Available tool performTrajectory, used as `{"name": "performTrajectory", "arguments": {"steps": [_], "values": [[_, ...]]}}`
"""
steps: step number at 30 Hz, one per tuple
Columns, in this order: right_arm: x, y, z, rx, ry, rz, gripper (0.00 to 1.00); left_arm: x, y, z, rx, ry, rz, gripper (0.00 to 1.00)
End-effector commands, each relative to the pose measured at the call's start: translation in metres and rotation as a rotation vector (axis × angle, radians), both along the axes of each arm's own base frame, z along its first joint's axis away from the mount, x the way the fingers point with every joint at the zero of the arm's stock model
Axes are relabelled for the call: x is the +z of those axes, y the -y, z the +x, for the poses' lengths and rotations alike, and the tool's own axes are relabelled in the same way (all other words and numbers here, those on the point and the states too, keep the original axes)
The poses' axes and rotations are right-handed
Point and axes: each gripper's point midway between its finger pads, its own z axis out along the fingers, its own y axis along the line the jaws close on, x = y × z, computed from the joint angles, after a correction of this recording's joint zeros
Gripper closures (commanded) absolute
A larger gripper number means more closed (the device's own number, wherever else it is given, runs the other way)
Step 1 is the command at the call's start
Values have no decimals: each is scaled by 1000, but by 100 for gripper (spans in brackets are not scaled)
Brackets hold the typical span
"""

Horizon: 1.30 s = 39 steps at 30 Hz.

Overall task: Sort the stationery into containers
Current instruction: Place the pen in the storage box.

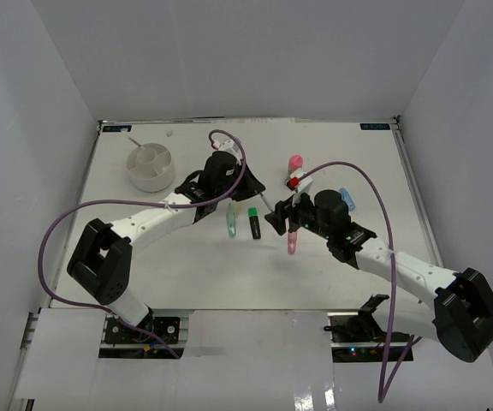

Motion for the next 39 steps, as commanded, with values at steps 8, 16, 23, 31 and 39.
{"name": "performTrajectory", "arguments": {"steps": [8,16,23,31,39], "values": [[17,13,2,-46,92,11,10,86,-106,71,323,267,183,99],[9,18,4,-62,105,-19,10,138,-242,128,639,397,322,95],[-1,14,5,-45,83,-37,10,135,-316,163,787,394,358,94],[-8,14,7,-49,72,-58,10,100,-354,191,821,320,372,92],[-14,14,9,-47,58,-68,10,77,-376,213,824,271,412,92]]}}
